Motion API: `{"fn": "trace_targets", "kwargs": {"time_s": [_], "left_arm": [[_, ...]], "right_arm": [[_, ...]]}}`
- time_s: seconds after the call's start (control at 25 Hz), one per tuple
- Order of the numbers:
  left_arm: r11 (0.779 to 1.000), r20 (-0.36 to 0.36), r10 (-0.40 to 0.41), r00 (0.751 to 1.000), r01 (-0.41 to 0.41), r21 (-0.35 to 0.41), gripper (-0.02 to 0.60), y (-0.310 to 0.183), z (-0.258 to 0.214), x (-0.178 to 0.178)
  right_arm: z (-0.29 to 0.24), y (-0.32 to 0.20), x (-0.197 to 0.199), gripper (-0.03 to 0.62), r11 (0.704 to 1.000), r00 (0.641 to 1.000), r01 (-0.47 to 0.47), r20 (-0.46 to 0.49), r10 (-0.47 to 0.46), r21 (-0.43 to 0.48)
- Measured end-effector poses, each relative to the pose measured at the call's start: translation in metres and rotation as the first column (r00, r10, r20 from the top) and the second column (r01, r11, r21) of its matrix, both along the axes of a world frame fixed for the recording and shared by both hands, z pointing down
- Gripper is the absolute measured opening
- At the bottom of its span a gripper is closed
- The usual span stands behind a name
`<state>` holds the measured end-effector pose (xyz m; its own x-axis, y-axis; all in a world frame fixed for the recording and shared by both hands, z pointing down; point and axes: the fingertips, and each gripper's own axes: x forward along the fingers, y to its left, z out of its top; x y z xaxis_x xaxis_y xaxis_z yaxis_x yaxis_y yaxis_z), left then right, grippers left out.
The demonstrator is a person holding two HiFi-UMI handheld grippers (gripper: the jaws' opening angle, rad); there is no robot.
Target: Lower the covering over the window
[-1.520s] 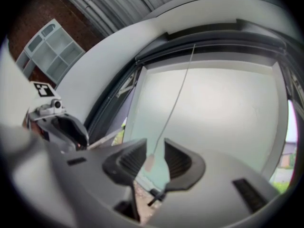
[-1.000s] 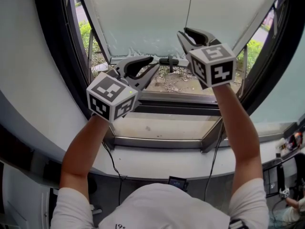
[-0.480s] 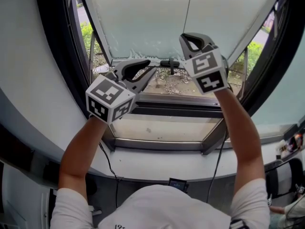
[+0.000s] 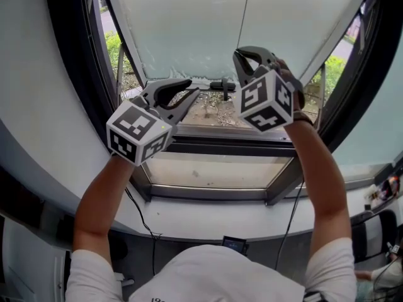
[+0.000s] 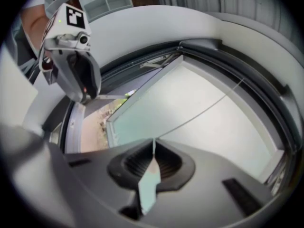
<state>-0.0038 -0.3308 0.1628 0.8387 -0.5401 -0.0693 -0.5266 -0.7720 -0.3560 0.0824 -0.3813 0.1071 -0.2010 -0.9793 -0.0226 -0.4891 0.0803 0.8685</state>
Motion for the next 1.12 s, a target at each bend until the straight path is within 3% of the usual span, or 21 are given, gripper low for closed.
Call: {"fn": "trace_targets", "kwargs": {"time_s": [0.36,0.6,1.12], "left_arm": [[0.999,0.037,-0.013,0.999,0.012,0.038,0.080,0.002,-0.005,0.004],[0.999,0.048,-0.020,0.999,0.018,0.049,0.081,0.002,-0.004,0.003],[0.991,0.074,-0.045,0.996,0.035,0.128,0.121,0.007,-0.020,0.005]], "right_arm": [[0.016,0.002,0.001,0.028,0.996,0.971,-0.089,-0.223,0.081,-0.024],[0.033,0.006,0.001,0.028,0.993,0.949,-0.110,-0.303,0.091,-0.048],[0.112,0.009,0.009,0.028,0.962,0.902,-0.146,-0.429,0.034,-0.232]]}}
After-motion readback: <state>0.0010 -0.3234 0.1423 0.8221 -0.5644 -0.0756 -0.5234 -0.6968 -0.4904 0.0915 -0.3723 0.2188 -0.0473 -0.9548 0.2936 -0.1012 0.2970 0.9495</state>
